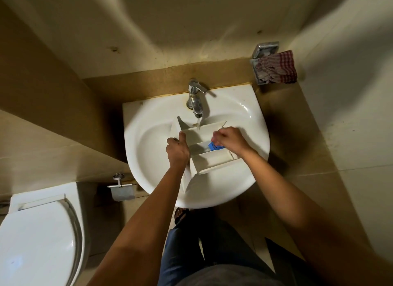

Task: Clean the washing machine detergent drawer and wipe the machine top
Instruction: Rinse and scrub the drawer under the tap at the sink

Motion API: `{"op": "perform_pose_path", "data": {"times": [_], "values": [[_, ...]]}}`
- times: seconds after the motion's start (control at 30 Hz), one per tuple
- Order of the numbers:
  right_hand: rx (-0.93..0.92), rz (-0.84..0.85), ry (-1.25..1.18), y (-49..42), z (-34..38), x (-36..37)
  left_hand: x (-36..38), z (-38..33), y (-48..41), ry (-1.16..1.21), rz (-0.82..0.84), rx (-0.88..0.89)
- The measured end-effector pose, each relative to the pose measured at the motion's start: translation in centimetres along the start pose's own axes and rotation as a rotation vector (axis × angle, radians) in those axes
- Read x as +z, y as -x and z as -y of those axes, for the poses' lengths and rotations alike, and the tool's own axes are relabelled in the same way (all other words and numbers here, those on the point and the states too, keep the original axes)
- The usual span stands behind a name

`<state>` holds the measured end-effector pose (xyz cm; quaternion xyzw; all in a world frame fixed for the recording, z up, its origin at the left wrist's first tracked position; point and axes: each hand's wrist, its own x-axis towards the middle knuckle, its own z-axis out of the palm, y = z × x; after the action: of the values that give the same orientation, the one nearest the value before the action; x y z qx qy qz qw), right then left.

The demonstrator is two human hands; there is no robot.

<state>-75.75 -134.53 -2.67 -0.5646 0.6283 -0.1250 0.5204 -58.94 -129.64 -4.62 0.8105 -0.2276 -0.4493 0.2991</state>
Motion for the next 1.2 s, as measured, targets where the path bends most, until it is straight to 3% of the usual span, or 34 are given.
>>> {"op": "perform_pose_path", "data": {"times": [0.1,0.2,0.37,0.6,0.67,0.8,0.87,0.93,1.07,1.2], "values": [[0.196,0.015,-0.643,-3.1,2.1,2.1,0.0,0.0,0.0,-0.004,-0.004,0.004],[0.354,0.122,-1.032,-5.1,3.9,3.6,-0.1,0.0,0.0,-0.006,-0.01,0.015],[0.539,0.123,-1.283,-7.1,5.0,4.7,-0.1,0.2,-0.1,-0.008,-0.001,0.034],[0.557,0.23,-1.312,-7.6,4.4,4.2,0.0,0.3,-0.1,-0.023,-0.006,0.044],[0.556,0.339,-1.193,-6.8,3.6,3.7,0.0,0.3,-0.1,-0.02,-0.006,0.046],[0.404,0.693,-0.37,-3.4,2.1,2.6,0.1,0.2,0.0,-0.015,-0.011,0.031],[0.261,0.601,-0.201,-1.4,1.6,3.1,0.2,0.1,0.0,-0.013,-0.018,0.023],[0.061,0.378,-0.064,1.1,1.0,4.4,0.2,0.0,0.0,-0.01,-0.019,0.021],[-0.321,0.154,0.592,5.3,-2.2,6.8,0.2,-0.1,0.2,-0.002,-0.02,0.017],[-0.571,0.072,0.725,6.0,-4.6,5.1,0.1,-0.1,0.4,0.004,-0.031,0.019]]}}
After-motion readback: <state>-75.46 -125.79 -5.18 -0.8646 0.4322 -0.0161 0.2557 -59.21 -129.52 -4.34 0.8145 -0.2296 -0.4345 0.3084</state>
